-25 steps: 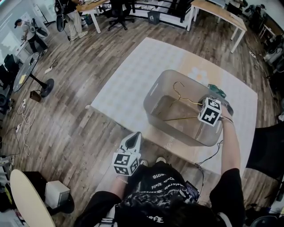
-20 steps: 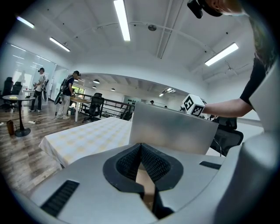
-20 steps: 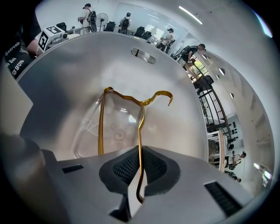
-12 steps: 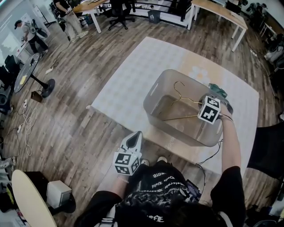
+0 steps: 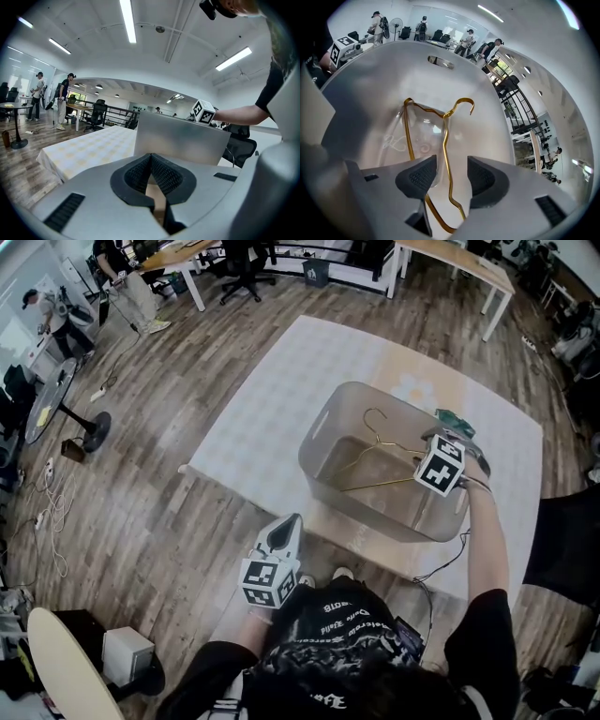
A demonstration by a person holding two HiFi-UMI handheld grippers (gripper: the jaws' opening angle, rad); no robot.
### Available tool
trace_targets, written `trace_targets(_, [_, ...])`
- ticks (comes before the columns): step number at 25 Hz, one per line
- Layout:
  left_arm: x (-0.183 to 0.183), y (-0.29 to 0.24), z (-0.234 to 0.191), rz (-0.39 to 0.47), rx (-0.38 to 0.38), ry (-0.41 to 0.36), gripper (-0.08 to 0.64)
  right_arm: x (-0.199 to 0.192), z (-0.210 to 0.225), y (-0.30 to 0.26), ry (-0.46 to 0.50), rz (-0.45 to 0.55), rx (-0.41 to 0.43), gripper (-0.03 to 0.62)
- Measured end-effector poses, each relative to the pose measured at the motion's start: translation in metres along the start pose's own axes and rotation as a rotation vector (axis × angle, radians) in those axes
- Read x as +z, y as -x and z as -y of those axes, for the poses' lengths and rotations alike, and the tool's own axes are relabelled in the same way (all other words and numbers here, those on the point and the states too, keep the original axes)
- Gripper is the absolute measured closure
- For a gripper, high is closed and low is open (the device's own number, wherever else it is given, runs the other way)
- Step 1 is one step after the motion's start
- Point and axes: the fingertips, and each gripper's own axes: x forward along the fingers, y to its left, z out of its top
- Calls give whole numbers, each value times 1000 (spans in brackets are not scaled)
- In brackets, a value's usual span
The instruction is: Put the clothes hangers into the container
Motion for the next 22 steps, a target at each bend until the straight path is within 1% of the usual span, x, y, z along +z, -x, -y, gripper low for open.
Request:
trace_targets(2, [-2, 1, 3, -1, -11, -2, 540, -1, 0, 5, -16, 21, -13, 362])
trace_targets(4, [-4, 2, 4, 0, -21, -6, 540, -1, -2, 10, -38, 49, -21, 329])
trace_targets(7, [-6, 6, 7, -2, -39, -12, 540, 5, -10, 24, -94, 103, -11, 333])
trace_targets(9, [-9, 8, 9, -4, -51, -16, 540, 10, -13, 34, -128, 140, -20, 341])
trace_targets(14, [-12, 13, 17, 0, -79, -23, 540, 18, -18, 59, -167, 224, -88, 344])
trace_targets(18, [-13, 16, 26, 2, -111, -27, 540, 22, -24, 87, -224, 302, -138, 347])
trace_targets(22, [-18, 16, 33, -1, -147, -34, 540, 22, -31, 113, -267, 372, -217, 365])
